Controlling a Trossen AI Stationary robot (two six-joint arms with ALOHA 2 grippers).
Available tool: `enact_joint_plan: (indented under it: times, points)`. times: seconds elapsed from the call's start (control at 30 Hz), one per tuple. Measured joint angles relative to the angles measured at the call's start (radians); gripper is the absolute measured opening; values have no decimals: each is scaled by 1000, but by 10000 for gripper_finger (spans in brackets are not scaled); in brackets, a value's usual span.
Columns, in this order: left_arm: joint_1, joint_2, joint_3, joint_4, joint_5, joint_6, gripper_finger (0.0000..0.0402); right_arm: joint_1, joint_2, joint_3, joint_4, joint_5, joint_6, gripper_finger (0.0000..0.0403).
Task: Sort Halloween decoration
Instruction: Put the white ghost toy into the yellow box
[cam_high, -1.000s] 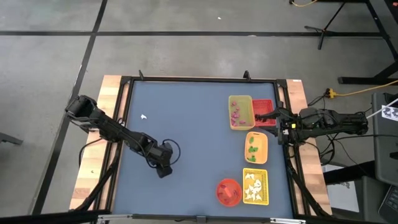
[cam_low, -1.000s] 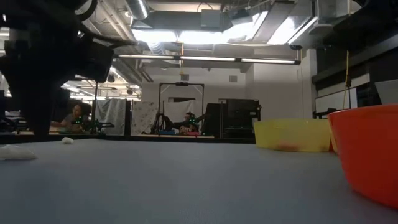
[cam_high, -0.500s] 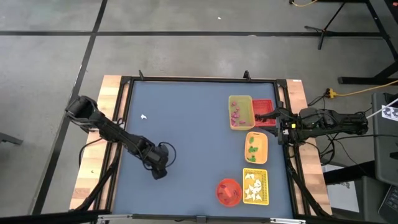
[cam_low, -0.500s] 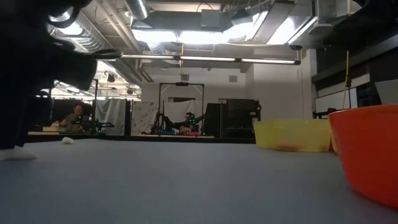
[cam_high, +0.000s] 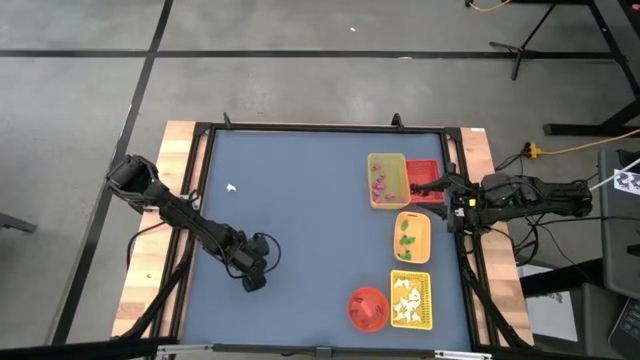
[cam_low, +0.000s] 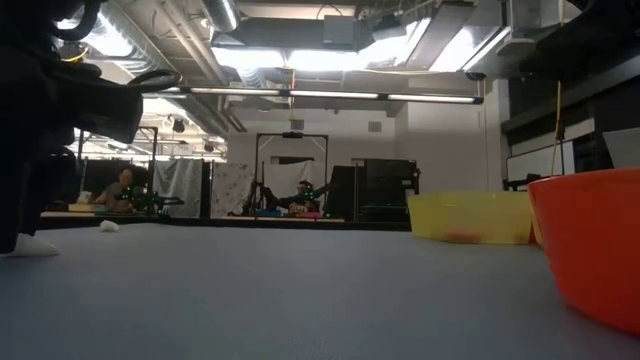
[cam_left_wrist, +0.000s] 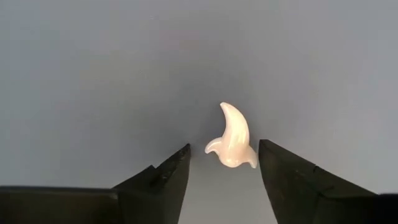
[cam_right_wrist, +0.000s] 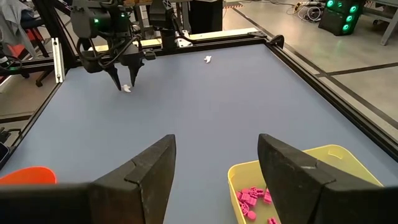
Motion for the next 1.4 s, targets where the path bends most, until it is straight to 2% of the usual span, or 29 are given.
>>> enact_joint_plan:
  times: [0.37,0.57,0.73,1.07,1.4]
  points:
    - [1,2,-3,4,-16,0,99,0,0,0,0,0,0,225]
    - [2,4,-3,43,-36,2,80,0,0,0,0,0,0,225]
    - [4,5,-3,63,-60,0,94,0,0,0,0,0,0,225]
    - [4,5,-2,100,-65,0,165,0,0,0,0,0,0,225]
    - [4,6,-2,93,-93,2,162,0,0,0,0,-18,0,225]
